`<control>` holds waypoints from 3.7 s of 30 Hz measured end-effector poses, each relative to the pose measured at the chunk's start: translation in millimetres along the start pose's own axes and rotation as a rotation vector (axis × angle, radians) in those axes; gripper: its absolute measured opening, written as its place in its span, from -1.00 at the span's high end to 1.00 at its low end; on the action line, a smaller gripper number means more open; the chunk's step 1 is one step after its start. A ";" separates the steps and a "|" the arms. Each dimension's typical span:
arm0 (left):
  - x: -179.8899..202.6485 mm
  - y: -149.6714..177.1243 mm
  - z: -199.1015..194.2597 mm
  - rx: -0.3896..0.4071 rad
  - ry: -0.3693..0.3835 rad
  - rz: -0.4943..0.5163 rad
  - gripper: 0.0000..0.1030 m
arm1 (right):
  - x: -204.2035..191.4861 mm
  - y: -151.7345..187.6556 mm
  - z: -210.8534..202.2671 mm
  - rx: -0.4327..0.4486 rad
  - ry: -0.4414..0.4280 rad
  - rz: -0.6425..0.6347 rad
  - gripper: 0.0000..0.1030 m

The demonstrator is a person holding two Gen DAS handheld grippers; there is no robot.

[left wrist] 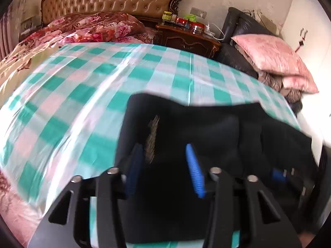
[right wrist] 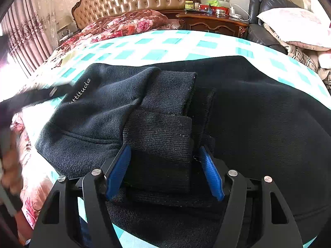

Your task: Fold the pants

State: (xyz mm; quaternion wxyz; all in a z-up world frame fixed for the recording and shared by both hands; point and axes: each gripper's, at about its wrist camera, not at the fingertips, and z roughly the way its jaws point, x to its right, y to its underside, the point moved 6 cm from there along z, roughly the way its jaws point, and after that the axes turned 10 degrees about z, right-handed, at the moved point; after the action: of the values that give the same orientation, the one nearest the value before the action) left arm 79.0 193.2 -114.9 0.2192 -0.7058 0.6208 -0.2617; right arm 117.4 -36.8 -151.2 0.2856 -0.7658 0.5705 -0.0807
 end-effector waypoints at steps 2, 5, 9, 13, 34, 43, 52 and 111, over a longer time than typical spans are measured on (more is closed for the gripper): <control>-2.3 14.5 -15.1 0.008 -0.012 0.030 -0.30 | -0.3 -0.5 -0.2 0.001 0.005 0.003 -0.28; -2.9 24.0 -40.0 0.058 -0.021 0.069 -0.66 | 0.7 -1.0 -1.4 0.003 0.047 0.009 -0.57; -11.8 23.0 -61.3 0.137 -0.130 0.058 -0.97 | 6.2 -1.9 -1.8 -0.007 0.073 0.053 -0.65; -7.0 24.5 -66.9 0.209 -0.127 0.134 -0.96 | 4.8 -2.7 -8.9 0.018 0.116 0.023 -0.70; -17.1 66.0 -25.7 0.044 -0.062 0.135 0.76 | -38.1 -54.9 -11.1 0.121 0.125 -0.048 -0.64; -16.1 10.2 -33.6 0.096 -0.018 0.189 0.63 | -26.6 -40.6 36.7 0.002 0.171 -0.035 -0.36; -19.6 -60.3 74.7 -0.082 0.027 0.243 0.61 | -26.6 -38.4 40.7 0.010 0.170 -0.044 -0.37; 99.0 -30.2 94.7 -0.101 0.192 0.294 0.27 | 17.9 0.6 3.0 0.029 -0.012 0.098 -0.52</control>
State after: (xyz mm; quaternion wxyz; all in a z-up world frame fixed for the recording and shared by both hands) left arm 171.9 97.6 -158.7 0.1593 -0.5894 0.7476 -0.2615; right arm 124.3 -52.3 -157.6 0.3037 -0.7331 0.6045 -0.0704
